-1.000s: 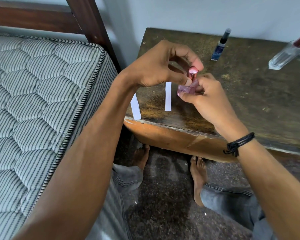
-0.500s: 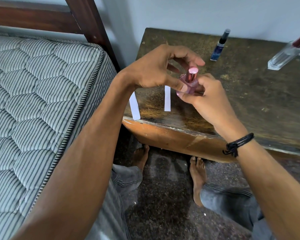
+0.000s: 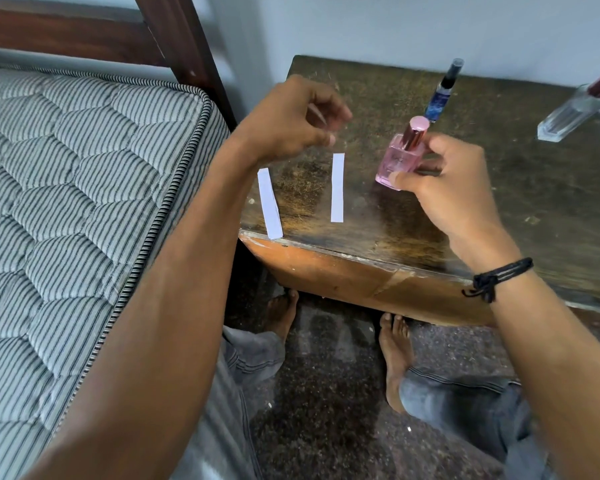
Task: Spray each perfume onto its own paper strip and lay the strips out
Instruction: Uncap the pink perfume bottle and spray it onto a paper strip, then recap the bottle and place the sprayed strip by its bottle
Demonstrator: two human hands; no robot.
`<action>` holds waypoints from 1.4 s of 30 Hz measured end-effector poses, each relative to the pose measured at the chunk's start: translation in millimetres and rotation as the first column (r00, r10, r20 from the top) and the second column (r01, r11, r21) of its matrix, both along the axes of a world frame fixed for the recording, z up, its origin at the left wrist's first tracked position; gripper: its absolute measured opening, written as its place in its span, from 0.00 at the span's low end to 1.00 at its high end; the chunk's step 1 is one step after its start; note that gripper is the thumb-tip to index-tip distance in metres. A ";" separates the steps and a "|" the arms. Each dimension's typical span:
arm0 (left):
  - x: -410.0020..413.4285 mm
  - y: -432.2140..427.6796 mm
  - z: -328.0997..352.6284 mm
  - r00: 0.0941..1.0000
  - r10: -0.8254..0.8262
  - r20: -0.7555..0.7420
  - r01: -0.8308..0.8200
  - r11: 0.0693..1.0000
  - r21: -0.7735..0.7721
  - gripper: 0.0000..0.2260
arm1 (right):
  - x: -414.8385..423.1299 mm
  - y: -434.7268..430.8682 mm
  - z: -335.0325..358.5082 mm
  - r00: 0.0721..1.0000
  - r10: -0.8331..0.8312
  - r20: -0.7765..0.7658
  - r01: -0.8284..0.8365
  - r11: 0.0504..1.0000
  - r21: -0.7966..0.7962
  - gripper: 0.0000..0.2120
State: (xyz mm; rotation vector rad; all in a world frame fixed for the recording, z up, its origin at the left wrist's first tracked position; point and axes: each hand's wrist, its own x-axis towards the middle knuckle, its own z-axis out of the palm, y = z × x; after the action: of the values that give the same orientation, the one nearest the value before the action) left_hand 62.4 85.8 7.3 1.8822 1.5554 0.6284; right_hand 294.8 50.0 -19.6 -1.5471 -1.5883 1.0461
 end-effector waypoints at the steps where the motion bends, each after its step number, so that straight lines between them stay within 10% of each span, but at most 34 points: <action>1: 0.0 1.8 -4.1 0.998 0.047 -0.048 -0.047 0.999 0.002 0.13 | 2.2 1.3 1.2 1.000 -0.009 -0.004 0.009 1.000 0.002 0.19; 21: 21.6 1.2 -24.6 0.930 0.175 -0.323 -0.193 0.981 -0.023 0.04 | 16.0 8.4 5.1 0.999 -0.029 0.019 0.029 0.999 -0.021 0.22; 32: 16.0 2.7 -18.6 0.952 0.176 -0.249 -0.197 0.978 -0.064 0.03 | 11.3 -9.3 2.4 0.954 -0.221 0.200 0.240 0.968 -0.075 0.33; 42: 9.3 -0.5 -6.6 0.988 0.131 -0.082 -0.143 0.976 -0.163 0.04 | -9.8 -50.3 9.2 0.993 -0.094 -0.076 0.079 0.980 -0.184 0.18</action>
State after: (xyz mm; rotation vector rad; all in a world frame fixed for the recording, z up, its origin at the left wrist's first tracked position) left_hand 71.7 85.3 0.7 1.6990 1.7384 0.4770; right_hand 285.0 -0.3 -10.3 -1.6524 -1.3878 1.2187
